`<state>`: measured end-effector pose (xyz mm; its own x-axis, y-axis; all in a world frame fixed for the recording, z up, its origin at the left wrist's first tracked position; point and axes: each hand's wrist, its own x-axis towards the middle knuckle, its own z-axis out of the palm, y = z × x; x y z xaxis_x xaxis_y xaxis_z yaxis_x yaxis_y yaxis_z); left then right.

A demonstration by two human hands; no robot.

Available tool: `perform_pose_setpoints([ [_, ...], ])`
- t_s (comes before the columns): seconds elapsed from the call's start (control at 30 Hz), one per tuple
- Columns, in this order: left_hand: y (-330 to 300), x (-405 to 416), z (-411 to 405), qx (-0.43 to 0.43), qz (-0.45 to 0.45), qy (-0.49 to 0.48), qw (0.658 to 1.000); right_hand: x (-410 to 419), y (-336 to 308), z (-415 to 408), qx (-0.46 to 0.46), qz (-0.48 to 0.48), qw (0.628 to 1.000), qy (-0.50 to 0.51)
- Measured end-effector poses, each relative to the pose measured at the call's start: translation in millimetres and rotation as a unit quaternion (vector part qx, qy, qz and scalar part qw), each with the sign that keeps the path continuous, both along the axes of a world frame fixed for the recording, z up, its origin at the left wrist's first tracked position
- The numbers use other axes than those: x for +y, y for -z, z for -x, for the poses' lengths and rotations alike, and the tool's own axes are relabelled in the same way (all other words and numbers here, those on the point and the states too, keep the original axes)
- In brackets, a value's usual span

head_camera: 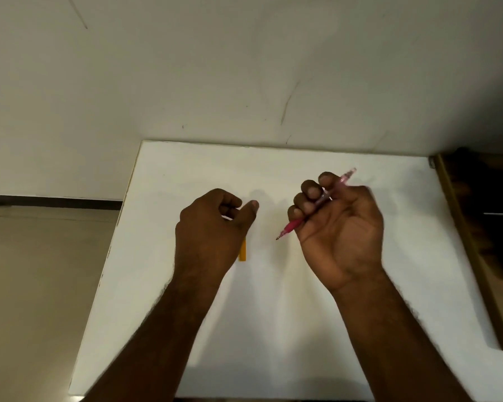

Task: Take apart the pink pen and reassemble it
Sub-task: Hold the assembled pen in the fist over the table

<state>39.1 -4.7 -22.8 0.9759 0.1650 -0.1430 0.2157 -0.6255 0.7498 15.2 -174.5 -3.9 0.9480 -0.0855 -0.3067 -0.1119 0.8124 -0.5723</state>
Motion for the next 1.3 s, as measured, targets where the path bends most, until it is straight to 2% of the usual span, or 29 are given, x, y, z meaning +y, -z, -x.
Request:
perform_pose_setpoints([
  [0.13,-7,-3,-2,-0.033,0.059,-0.011,0.998,-6,-2,3,-0.045,-0.092,0.994,0.024],
  [0.27,-9,-6,-1,-0.041,0.088,-0.021,0.995,-6,-2,3,-0.061,-0.115,0.989,0.065],
  [0.53,-6,-12,1,-0.055,0.094,-0.010,0.994,-1,-3,1,-0.061,-0.112,0.990,0.060],
  [0.87,-7,-13,5,-0.126,0.032,0.048,0.990,4,-9,-1,-0.055,-0.107,0.991,0.061],
  [1.3,-4,-3,0,-0.132,-0.084,0.097,0.983,-2,-4,-2,-0.050,-0.091,0.991,0.079],
])
